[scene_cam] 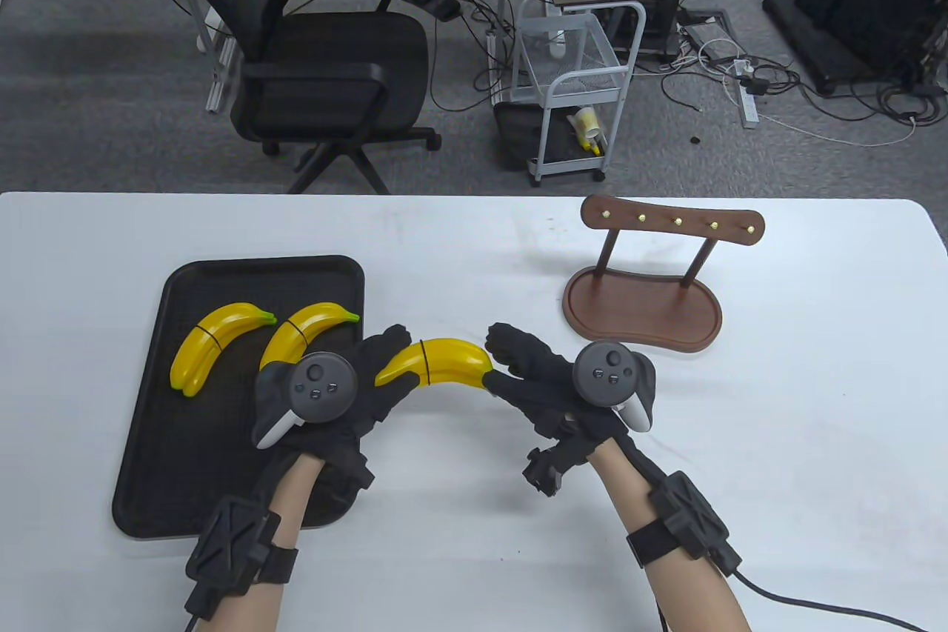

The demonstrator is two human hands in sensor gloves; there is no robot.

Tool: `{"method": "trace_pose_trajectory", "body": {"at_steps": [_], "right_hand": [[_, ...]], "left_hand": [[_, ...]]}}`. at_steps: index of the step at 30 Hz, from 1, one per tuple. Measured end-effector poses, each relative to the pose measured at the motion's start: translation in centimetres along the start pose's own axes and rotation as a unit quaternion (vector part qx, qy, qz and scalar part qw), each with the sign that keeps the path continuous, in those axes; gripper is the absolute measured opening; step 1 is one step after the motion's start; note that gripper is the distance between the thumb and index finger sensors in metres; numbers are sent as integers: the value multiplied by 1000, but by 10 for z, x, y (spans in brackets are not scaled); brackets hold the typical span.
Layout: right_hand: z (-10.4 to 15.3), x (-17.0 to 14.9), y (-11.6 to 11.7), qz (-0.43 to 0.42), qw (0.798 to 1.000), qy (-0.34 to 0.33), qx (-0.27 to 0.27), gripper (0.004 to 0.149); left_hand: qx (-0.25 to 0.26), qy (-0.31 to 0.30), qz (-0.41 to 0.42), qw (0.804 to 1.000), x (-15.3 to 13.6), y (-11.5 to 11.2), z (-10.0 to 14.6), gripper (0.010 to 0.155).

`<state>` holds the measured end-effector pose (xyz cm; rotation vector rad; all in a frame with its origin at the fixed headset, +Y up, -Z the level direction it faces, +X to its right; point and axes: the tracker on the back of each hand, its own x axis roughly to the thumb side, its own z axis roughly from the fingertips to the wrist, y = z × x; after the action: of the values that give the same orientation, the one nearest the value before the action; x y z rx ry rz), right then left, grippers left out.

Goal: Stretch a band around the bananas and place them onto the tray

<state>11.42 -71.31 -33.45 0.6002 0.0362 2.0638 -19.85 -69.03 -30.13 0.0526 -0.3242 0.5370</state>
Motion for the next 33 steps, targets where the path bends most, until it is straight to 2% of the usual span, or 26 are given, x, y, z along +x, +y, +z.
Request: {"method": "trace_pose_trajectory", "body": {"at_steps": [3, 15, 23, 33], "right_hand": [[0, -1, -5, -30, 999, 7, -11, 70], [1, -14, -25, -12, 999, 22, -40, 69], [2, -19, -30, -10, 998, 29, -46, 69], [3, -19, -29, -5, 999, 33, -40, 68]], "left_hand": [[17, 26, -13, 999, -17, 10, 8, 63], [26, 131, 8, 991, -98, 27, 59, 63], [10, 187, 24, 982, -137, 21, 83, 62], [-18, 232, 31, 972, -164, 8, 92, 62]]}}
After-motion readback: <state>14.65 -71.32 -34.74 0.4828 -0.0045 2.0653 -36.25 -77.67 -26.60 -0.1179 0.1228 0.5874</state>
